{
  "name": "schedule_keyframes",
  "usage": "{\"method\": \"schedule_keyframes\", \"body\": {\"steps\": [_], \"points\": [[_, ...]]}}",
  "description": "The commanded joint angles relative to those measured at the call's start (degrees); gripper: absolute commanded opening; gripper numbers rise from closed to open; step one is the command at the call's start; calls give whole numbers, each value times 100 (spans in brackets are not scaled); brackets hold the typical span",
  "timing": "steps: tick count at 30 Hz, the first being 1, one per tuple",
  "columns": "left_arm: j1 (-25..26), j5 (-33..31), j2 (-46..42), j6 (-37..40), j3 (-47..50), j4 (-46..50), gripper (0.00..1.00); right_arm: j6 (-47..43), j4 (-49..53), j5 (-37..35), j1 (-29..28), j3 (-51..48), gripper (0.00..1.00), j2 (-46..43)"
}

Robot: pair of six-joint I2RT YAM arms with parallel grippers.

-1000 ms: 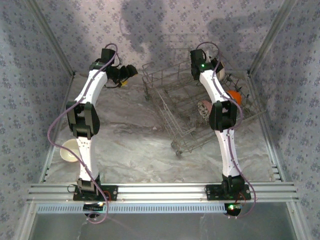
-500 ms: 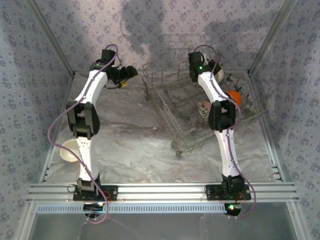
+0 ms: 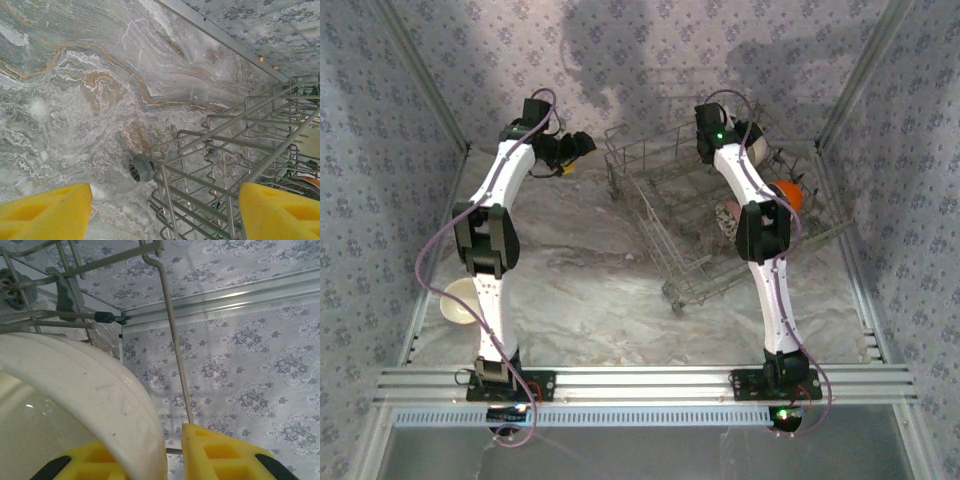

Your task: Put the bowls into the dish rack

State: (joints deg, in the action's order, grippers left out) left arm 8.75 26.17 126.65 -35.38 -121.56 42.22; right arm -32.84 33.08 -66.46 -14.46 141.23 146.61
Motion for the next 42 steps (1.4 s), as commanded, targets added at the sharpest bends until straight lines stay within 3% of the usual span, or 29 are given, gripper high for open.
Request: {"method": "schedule_keyframes", "body": {"steps": [1,4,6,10,15,18,23,34,42], "points": [[-14,102,-222,101,71,-22,77,29,-161,-32,-66,114,29,94],[-14,99,-239,101,71,-25,77,55,-145,-25,-69,116,30,97],[-12,98,-253,101,74,-26,77,66,-132,0,-74,125,40,97],[-10,98,-288,101,105,-22,77,247,49,101,-66,174,45,100],[-14,90,-367,101,212,-64,77,425,275,206,-69,200,47,110],[-14,76,-418,93,281,-99,77,546,417,324,-86,238,60,99],[-14,72,-461,77,317,-113,77,717,602,485,-101,256,63,97],[-2,63,-554,18,352,-170,77,1008,995,1031,-30,545,90,-31],[68,-87,-641,66,343,-100,77,988,1200,1683,-85,502,97,-234]]}}
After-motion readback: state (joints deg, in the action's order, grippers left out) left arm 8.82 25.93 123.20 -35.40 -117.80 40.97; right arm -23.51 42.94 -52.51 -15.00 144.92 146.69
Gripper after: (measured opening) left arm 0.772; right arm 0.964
